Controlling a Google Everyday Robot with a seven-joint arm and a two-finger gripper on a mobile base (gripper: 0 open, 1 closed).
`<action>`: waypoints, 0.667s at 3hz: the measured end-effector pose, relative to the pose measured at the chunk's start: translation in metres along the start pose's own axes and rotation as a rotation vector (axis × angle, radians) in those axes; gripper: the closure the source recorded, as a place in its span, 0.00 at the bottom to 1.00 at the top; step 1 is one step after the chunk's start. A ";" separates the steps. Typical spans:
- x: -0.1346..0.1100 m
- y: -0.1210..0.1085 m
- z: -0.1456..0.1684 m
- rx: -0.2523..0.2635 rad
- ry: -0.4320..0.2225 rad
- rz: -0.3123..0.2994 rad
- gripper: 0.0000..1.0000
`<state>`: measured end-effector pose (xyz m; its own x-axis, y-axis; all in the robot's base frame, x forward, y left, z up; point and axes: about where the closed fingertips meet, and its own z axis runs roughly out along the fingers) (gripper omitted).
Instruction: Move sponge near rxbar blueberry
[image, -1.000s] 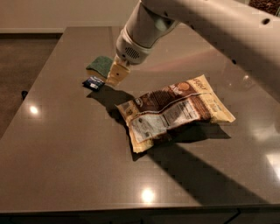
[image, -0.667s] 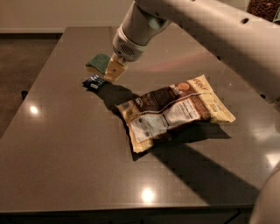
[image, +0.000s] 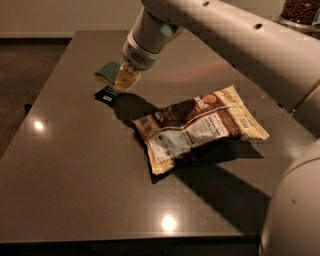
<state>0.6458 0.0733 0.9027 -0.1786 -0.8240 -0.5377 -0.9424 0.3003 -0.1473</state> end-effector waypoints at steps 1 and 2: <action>0.003 -0.005 0.008 0.048 0.006 0.006 0.20; 0.002 -0.004 0.008 0.039 0.006 0.005 0.00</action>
Offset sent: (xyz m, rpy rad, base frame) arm 0.0044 -0.0004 -0.0041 -0.0085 -0.0233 -0.0239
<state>0.6512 0.0744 0.8955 -0.1849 -0.8255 -0.5332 -0.9298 0.3226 -0.1770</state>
